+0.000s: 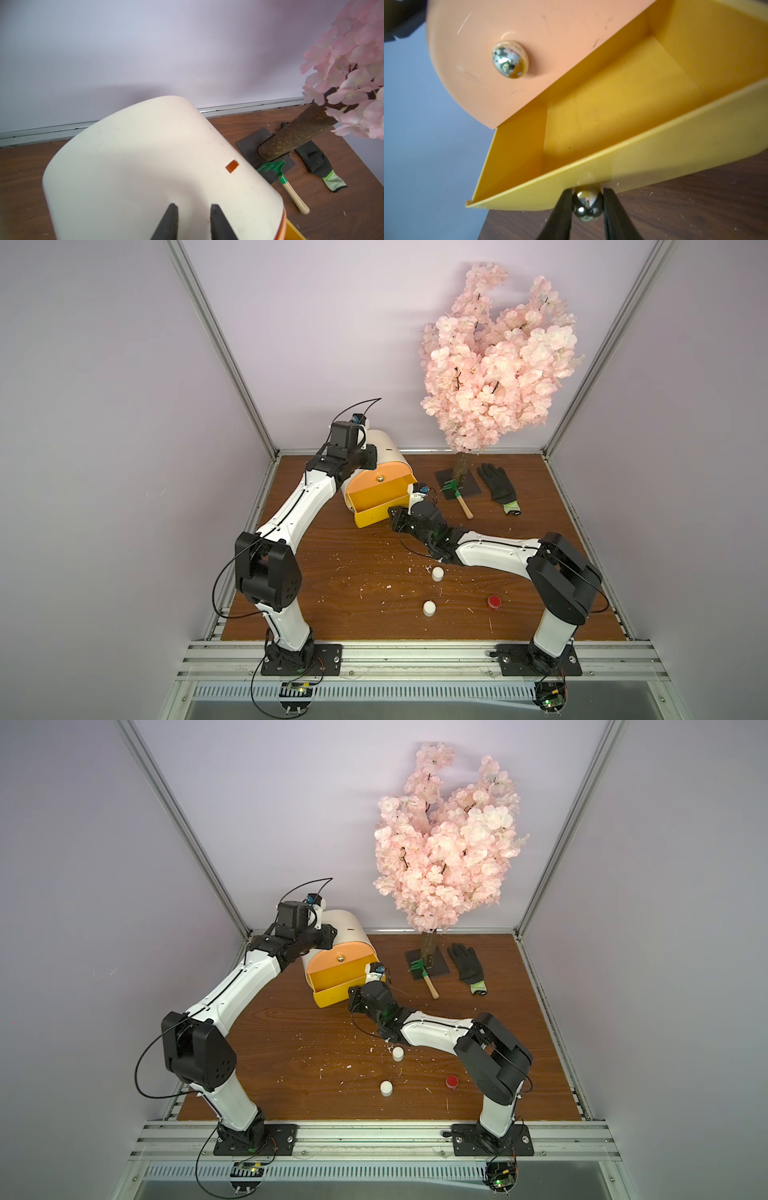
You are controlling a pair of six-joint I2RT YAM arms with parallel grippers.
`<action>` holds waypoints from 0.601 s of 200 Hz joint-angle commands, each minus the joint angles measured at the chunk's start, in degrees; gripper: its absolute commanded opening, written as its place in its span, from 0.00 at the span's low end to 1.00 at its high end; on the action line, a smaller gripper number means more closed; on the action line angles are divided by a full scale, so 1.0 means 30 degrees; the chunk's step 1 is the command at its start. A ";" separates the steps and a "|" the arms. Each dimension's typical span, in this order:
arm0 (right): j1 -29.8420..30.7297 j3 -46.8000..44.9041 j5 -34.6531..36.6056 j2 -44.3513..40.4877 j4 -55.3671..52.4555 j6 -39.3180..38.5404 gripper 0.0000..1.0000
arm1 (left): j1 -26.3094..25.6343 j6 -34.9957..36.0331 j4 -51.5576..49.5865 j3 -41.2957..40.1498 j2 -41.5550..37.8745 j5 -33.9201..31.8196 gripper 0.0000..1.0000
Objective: Put the paint cans in the drawer according to color
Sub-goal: Open the drawer in the storage box.
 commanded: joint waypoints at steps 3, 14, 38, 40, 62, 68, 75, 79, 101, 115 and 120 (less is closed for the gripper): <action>0.0153 -0.0239 0.0569 -0.1817 -0.0244 0.0280 0.47 | 0.0230 -0.0089 -0.3247 -0.0683 0.0447 0.0256 0.31; 0.0109 -0.0312 0.0596 -0.2434 -0.0801 0.0228 0.54 | 0.0250 -0.0179 -0.3259 -0.0449 0.0253 0.0482 0.32; 0.0112 -0.0841 0.0839 -0.4185 -0.2224 -0.0211 0.70 | 0.0252 -0.0321 -0.3304 0.0262 -0.0179 0.1018 0.35; 0.0095 -0.0910 0.0869 -0.4354 -0.2396 -0.0245 0.72 | 0.0237 -0.0337 -0.3305 0.0312 -0.0230 0.1043 0.35; -0.0059 -0.1380 0.1427 -0.6250 -0.4953 -0.1088 0.81 | 0.0248 -0.0443 -0.3310 0.0684 -0.0913 0.1808 0.39; -0.0132 -0.1457 0.1727 -0.6758 -0.5938 -0.1313 0.83 | 0.0252 -0.0485 -0.3356 0.0672 -0.1166 0.2041 0.40; -0.0218 -0.1526 0.2034 -0.7329 -0.6956 -0.1602 0.86 | 0.0209 -0.0502 -0.3342 0.0584 -0.1514 0.2273 0.41; -0.0282 -0.1557 0.2217 -0.7643 -0.7570 -0.1765 0.87 | 0.0196 -0.0485 -0.3356 0.0518 -0.1707 0.2384 0.42; -0.0600 -0.1864 0.3514 -0.9358 -1.0453 -0.2404 0.94 | -0.0141 -0.0144 -0.3493 -0.0158 -0.2875 0.2507 0.46; -0.0842 -0.2165 0.4078 -1.0305 -1.1748 -0.2672 0.99 | -0.0554 0.0141 -0.3688 -0.0776 -0.3749 0.2477 0.49; -0.0998 -0.2242 0.4229 -1.0596 -1.2235 -0.2671 0.99 | -0.0779 0.0306 -0.3718 -0.1067 -0.4120 0.2419 0.49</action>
